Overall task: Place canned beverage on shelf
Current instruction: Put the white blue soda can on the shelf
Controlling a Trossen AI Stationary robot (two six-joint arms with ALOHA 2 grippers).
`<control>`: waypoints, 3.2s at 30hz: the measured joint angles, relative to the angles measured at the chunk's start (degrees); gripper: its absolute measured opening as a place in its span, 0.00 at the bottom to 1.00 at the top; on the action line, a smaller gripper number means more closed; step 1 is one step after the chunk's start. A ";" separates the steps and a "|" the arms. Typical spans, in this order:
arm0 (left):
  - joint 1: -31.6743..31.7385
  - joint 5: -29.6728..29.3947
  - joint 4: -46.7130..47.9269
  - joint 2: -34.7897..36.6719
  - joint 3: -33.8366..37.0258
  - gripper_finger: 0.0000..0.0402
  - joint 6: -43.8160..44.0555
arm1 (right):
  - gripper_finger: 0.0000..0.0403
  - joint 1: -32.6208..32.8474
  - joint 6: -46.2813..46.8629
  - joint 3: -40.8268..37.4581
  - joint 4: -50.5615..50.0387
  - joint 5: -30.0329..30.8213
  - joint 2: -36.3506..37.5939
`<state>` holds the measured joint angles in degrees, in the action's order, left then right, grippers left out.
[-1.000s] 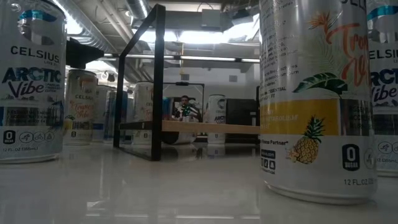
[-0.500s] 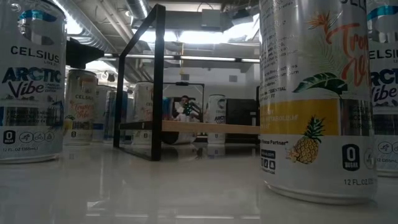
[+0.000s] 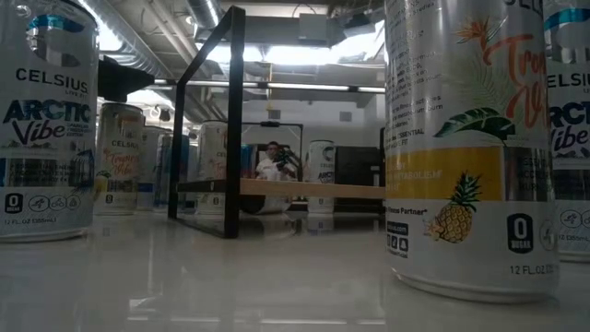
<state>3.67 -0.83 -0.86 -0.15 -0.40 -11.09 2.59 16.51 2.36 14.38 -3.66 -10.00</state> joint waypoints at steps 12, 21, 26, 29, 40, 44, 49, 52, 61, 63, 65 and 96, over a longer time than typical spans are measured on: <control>-0.01 -0.01 0.00 0.01 0.00 0.23 0.00 | 0.86 0.00 0.24 4.27 0.08 -2.56 0.00; 0.01 -0.01 -0.02 -0.01 0.00 0.23 0.00 | 0.89 0.00 0.18 8.24 0.03 -1.09 0.00; 0.00 -0.01 -0.11 0.01 0.00 0.23 0.02 | 0.89 0.00 -0.54 12.99 0.01 2.99 -2.70; 0.00 0.25 -0.13 0.00 0.00 0.23 1.25 | 0.89 0.00 -3.65 16.92 0.09 6.41 -7.01; 0.02 0.48 -0.28 0.01 0.00 0.23 6.27 | 0.89 -5.74 -17.53 40.57 -13.98 18.58 -32.66; 0.01 0.47 -0.28 0.01 0.00 0.23 6.29 | 0.89 -13.76 -18.77 51.57 -20.58 12.95 -44.18; 0.02 0.47 -0.26 0.01 0.00 0.23 6.32 | 0.89 -24.70 -20.34 65.91 -28.08 1.78 -58.86; 0.01 0.47 -0.25 0.01 0.00 0.23 6.34 | 0.89 -29.49 -21.77 73.76 -31.68 -3.12 -67.86; 0.01 0.47 -0.22 0.01 0.00 0.23 6.36 | 0.89 -37.69 -27.91 87.97 -39.45 -9.38 -87.62; 0.00 0.47 -0.22 0.01 0.00 0.23 6.37 | 0.89 -38.58 -29.35 88.49 -39.80 -10.63 -89.91; 0.02 0.47 -0.22 0.01 0.00 0.23 6.38 | 0.89 -39.36 -30.66 88.53 -39.94 -10.99 -91.42; 0.01 0.45 -0.15 0.01 0.00 0.23 6.39 | 0.89 -40.50 -33.56 88.58 -41.77 -4.34 -98.66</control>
<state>3.67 -0.38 -1.02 -0.14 -0.40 -4.70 -37.91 -17.05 90.94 -27.39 -8.00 -108.66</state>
